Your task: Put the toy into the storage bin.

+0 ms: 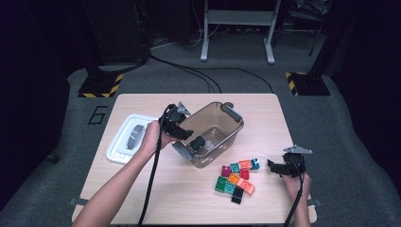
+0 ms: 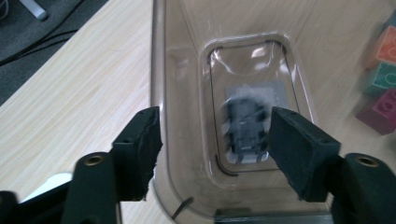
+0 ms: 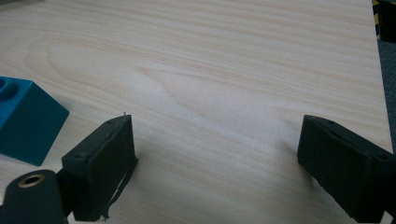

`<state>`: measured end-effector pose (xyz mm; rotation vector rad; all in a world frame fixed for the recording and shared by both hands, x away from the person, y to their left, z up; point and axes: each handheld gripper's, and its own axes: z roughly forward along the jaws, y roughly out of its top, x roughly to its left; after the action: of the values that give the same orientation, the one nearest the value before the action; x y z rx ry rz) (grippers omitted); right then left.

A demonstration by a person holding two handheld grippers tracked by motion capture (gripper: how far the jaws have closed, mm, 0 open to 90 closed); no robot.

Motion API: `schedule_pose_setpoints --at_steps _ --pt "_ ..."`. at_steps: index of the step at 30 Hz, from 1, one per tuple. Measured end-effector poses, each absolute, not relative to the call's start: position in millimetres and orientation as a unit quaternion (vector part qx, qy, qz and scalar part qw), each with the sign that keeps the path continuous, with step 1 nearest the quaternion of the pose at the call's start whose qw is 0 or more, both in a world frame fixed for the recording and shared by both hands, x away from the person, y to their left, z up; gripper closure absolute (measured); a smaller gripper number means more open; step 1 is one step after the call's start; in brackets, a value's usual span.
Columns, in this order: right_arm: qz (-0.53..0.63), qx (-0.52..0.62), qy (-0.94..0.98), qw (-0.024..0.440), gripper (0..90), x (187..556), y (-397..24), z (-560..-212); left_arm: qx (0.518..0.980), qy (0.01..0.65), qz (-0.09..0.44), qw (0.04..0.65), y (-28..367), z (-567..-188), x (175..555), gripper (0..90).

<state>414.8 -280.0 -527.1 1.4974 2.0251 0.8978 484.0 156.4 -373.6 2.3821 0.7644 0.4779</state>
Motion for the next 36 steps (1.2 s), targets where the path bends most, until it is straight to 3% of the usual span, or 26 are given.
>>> schedule_pose_setpoints --at_steps 7,20,36 --pt "0.327 0.545 0.736 0.232 10.6 414.7 -279.9 -527.1 0.877 0.298 0.190 0.325 176.8 -362.2 467.8 18.7" --pt "0.326 0.545 0.736 0.232 10.6 414.6 -279.7 -527.1 0.851 0.339 0.192 0.353 231.6 -381.5 439.8 11.3" --pt "0.325 0.539 0.740 0.235 10.6 415.1 -280.5 -527.4 0.833 0.401 0.160 0.346 277.7 -471.0 411.1 6.1"
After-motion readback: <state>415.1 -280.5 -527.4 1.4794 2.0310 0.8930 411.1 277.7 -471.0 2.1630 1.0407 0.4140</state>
